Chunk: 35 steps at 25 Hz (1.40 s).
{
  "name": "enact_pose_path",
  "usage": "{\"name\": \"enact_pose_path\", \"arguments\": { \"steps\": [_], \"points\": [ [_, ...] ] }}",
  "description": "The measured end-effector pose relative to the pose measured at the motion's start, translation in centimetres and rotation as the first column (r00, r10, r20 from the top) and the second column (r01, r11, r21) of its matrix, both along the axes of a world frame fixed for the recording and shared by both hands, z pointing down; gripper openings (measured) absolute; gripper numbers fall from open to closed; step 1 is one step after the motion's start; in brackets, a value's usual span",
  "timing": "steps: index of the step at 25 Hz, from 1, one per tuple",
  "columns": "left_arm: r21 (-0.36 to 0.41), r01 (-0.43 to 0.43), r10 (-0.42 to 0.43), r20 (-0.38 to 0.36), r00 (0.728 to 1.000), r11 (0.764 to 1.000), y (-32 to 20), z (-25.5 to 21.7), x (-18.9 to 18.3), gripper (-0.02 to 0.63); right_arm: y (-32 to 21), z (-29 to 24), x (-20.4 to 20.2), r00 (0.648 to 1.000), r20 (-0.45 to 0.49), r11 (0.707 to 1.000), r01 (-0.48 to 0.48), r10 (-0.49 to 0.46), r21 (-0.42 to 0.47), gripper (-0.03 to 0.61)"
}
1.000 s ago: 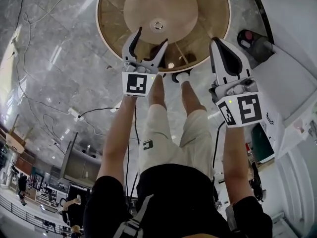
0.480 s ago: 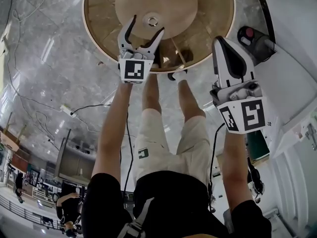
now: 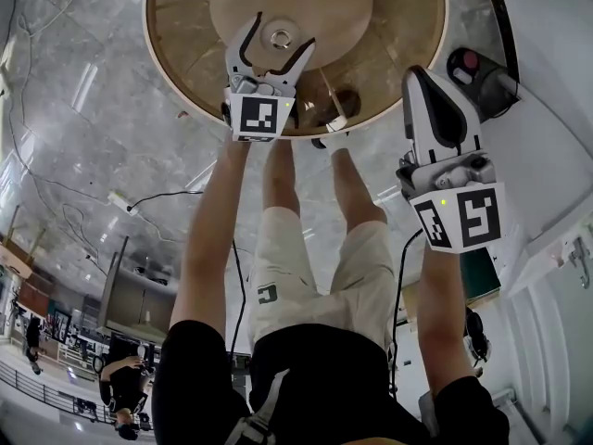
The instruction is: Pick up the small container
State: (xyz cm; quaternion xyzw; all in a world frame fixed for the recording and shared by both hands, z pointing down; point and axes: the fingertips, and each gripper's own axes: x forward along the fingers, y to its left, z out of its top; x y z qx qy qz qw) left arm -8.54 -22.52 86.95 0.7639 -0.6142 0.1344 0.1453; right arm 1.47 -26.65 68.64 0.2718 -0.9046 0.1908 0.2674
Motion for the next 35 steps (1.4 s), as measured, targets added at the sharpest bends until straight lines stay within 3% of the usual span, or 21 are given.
{"name": "enact_pose_path", "arguments": {
  "steps": [6, 12, 15, 27, 35],
  "points": [
    [-0.015, -0.014, 0.014, 0.037, 0.999, 1.000, -0.8, 1.1, 0.4, 0.370, -0.1, 0.4, -0.1, 1.000, 0.000, 1.000, 0.000, 0.000, -0.011, 0.003],
    [-0.075, 0.013, -0.011, 0.028, 1.000, 0.997, -0.7, 3.1, 0.3, 0.368, 0.0, 0.8, 0.2, 1.000, -0.003, 1.000, -0.003, 0.003, -0.023, 0.003],
    [-0.057, 0.010, -0.008, 0.036, 0.999, 0.998, -1.2, 2.6, 0.3, 0.368, 0.2, 0.7, 0.5, 1.000, -0.002, 1.000, -0.007, 0.007, -0.027, 0.003],
    [-0.104, 0.028, -0.023, 0.043, 0.999, 0.994, -0.5, 3.2, 0.0, 0.354, 0.8, 0.4, 0.5, 1.000, 0.001, 0.999, -0.011, 0.011, -0.033, 0.003],
    [-0.083, 0.015, -0.014, 0.016, 1.000, 0.996, -0.2, -0.5, -0.2, 0.354, 0.6, -2.2, 0.4, 1.000, 0.017, 1.000, -0.015, 0.015, -0.002, 0.003]
  ]
}}
